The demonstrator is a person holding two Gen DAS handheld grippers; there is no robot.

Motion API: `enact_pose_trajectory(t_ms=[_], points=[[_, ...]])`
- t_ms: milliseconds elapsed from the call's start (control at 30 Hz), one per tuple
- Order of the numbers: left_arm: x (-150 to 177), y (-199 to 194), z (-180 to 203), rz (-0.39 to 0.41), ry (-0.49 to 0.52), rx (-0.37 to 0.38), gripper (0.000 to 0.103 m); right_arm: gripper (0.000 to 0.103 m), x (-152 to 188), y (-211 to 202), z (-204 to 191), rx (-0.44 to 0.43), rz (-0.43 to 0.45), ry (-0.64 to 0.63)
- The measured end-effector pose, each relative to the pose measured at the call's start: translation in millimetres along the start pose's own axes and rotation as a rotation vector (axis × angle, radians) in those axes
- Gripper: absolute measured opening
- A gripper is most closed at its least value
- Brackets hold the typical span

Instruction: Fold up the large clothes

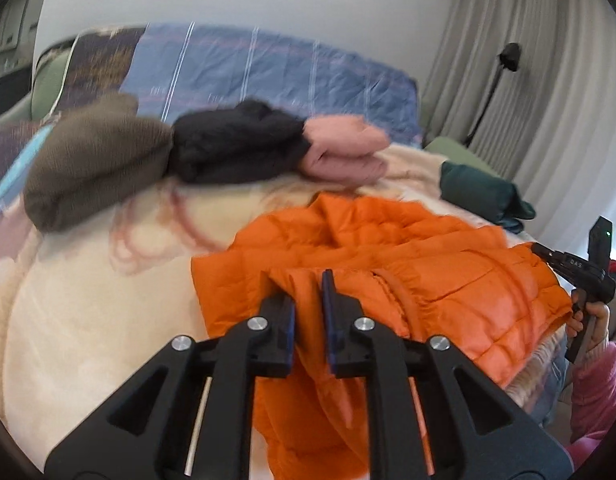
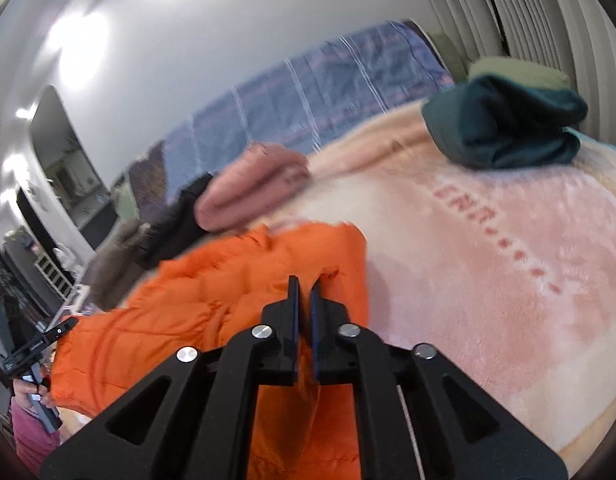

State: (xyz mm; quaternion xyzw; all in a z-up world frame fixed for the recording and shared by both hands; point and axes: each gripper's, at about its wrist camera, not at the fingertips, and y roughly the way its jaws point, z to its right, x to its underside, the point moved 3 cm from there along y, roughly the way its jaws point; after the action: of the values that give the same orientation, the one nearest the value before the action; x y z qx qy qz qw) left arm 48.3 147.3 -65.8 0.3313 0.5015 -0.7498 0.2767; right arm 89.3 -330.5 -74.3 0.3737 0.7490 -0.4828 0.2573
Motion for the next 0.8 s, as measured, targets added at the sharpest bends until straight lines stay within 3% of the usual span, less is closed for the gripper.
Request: enact_pose_trajectory(t_ms=[67,100,200,233,267,367,467,667,800], points=[[1.6,3.2,-6.7,-0.020,-0.033,0.010,0.023,0.038,-1.1,-6.8,2.0,0.003,0.014,0.009],[1.7,0.0,-7.5,-0.020,-0.034,0.017,0.027,0.043,-3.1,-15.7,2.3,0.007,0.039,0.005],[-1.3,-18.7,-4.2,0.012,-0.015,0.033,0.052,0.050,-7.2,-45.1,2.0,0.009,0.093,-0.036],[-2.1,-27.7,-2.1,0.036,0.000,0.008,0.071,0.051,-5.9,-55.9,2.1,0.006,0.103,-0.047],[-2.9,-39.6,1.2,0.075,0.025,-0.033,0.077,0.052,-5.0,-61.4,1.9,0.004,0.105,-0.054],[1.5,-65.7,5.9,0.118,0.056,-0.041,0.077,0.052,9.6,-80.9,0.8,-0.002,0.080,-0.089],[14.4,-82.4,14.9,0.108,0.066,0.015,0.077,0.052,33.6,-87.0,-3.4,-0.026,0.006,-0.118],[60.2,-83.6,37.2,-0.023,0.108,0.079,0.077,0.062,69.1,-82.2,-16.3,-0.055,-0.094,-0.181],[78.1,-67.3,43.2,-0.092,0.055,0.219,0.075,0.062,81.8,-61.2,-31.8,-0.129,-0.184,-0.222]])
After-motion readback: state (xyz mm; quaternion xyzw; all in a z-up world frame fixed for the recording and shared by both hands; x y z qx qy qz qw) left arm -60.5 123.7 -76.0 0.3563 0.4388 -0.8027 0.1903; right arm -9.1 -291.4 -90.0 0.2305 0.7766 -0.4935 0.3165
